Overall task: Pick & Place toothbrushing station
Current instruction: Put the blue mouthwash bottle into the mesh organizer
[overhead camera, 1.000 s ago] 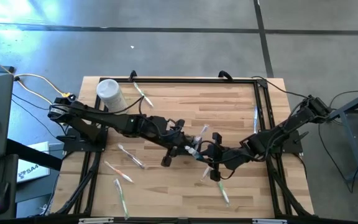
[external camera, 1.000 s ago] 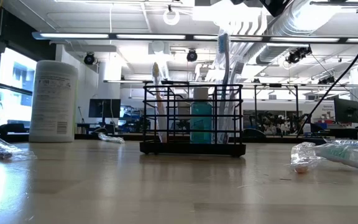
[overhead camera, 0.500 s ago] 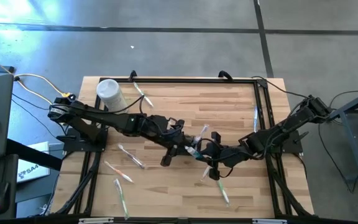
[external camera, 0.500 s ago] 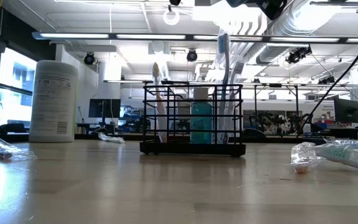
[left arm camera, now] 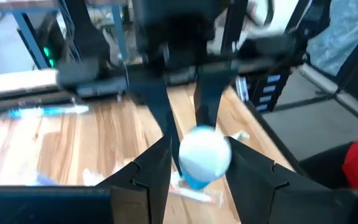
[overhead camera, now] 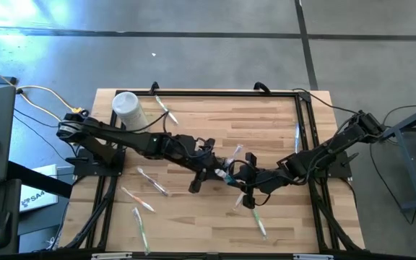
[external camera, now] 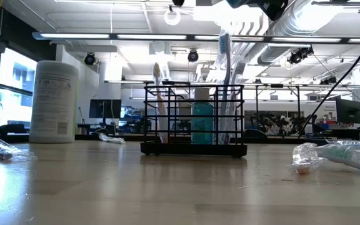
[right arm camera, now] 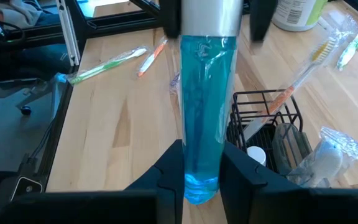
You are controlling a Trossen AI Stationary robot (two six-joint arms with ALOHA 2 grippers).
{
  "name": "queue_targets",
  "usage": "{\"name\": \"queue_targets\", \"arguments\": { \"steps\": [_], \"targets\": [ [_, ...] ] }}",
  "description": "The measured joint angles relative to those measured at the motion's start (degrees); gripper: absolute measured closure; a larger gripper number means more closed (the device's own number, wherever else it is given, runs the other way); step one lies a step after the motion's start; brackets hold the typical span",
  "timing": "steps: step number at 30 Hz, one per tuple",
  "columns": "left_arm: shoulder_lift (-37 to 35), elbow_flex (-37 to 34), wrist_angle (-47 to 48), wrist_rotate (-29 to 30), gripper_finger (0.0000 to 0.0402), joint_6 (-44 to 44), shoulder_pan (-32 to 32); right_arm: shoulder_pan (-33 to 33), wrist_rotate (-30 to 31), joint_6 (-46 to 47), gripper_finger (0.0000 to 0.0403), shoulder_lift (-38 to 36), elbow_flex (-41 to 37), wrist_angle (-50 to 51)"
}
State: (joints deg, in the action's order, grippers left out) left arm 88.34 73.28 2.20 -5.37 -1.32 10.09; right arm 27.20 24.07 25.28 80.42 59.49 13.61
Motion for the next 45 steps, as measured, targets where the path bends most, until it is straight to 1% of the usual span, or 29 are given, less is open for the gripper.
{"name": "queue_targets", "arguments": {
  "steps": [2, 4, 6, 8, 16, 24, 26, 31, 40, 45],
  "targets": [
    [0.40, -0.11, 0.31, 0.03, 0.0263, -0.02, 0.04, 0.00, 0.01, 0.00, 0.0344, 0.00, -0.01, 0.01],
    [1.94, 0.14, -2.73, 0.00, 0.0263, 0.02, 0.04, 0.00, 0.01, 0.00, 0.0344, 0.00, 0.02, -0.03],
    [2.64, -0.13, -3.13, 0.00, 0.0263, 0.09, 0.04, 0.00, 0.01, 0.00, 0.0344, 0.00, 0.02, 0.10],
    [3.51, -0.07, -5.60, -0.04, 0.0263, 0.06, 0.04, 0.00, 0.36, 0.02, 0.0344, 0.00, 0.06, 0.31],
    [3.08, -0.03, -4.96, -0.04, 0.0263, 3.05, 0.01, 0.02, 0.62, 0.31, 0.0344, 0.00, 0.06, 1.55],
    [3.01, -0.02, -3.57, 0.09, 0.0264, 3.65, 0.02, 0.02, 0.62, 0.42, 0.0344, 0.00, 0.06, 1.81],
    [3.01, -0.02, -3.42, 0.33, 0.0272, 4.72, 0.02, 0.02, 0.62, 0.42, 0.0344, 0.00, 0.06, 1.83],
    [3.01, -0.02, -3.55, 0.51, 0.0310, 4.59, 0.02, 0.03, 0.62, 0.78, 0.0344, 0.00, 0.06, 1.89],
    [3.01, -0.02, -3.33, 0.59, 0.0310, 4.59, 0.02, 0.02, 0.42, 0.88, 0.0342, 0.00, 0.06, 2.00],
    [3.01, -0.02, -3.20, 0.55, 0.0310, 4.63, 0.02, 0.02, 0.34, 1.01, 0.0321, 0.00, 0.06, 2.03]
  ]
}}
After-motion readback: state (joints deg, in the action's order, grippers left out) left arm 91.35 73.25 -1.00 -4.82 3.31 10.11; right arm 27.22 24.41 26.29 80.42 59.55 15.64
